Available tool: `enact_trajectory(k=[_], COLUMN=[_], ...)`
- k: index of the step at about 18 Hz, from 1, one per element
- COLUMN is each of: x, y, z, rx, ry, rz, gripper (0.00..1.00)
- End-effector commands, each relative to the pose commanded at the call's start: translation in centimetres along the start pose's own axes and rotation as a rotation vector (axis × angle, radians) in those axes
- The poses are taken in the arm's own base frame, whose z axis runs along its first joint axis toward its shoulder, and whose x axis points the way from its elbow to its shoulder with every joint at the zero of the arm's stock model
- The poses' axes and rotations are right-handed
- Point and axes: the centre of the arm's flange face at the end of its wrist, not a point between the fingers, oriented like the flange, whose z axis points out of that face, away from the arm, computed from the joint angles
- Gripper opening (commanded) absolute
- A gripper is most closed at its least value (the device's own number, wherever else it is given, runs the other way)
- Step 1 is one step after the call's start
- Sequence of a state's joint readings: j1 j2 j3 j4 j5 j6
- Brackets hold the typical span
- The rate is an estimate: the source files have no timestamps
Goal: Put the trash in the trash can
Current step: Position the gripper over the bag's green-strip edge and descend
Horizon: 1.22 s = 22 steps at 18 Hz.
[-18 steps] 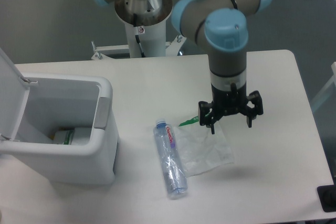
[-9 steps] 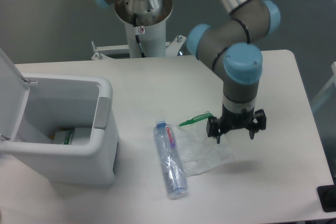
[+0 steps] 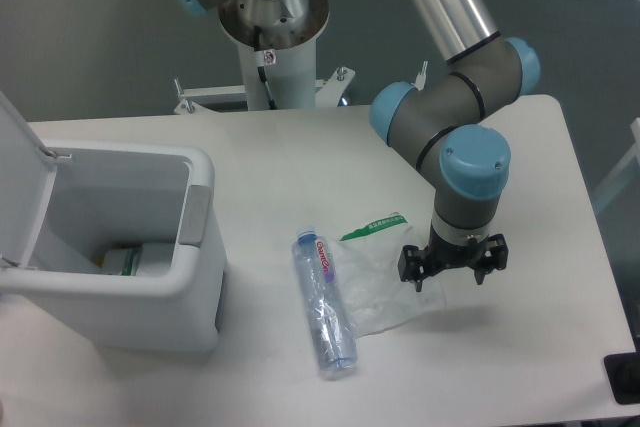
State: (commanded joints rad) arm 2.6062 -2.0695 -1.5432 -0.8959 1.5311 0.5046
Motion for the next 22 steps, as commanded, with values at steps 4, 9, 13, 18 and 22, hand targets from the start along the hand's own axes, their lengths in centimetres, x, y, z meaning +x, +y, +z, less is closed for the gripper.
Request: enact_trajectory(k=[4,9,13,18,22], x=[-0.1,-1.7,-5.3,-5.6,-5.5], y=[-2.1,-0.8,1.1,2.9,4.1], z=[-1.6,5.5,4.6,7.6,7.9], rx=[0.088,0.073,0.107,0.081,0.064], ry=[0.092,0.236,0.275,0.310,0.319], rz=[-0.001,0.040,-0.025,-0.013,-0.025], gripper=[1.00,1.00,1.00,1.00,1.00])
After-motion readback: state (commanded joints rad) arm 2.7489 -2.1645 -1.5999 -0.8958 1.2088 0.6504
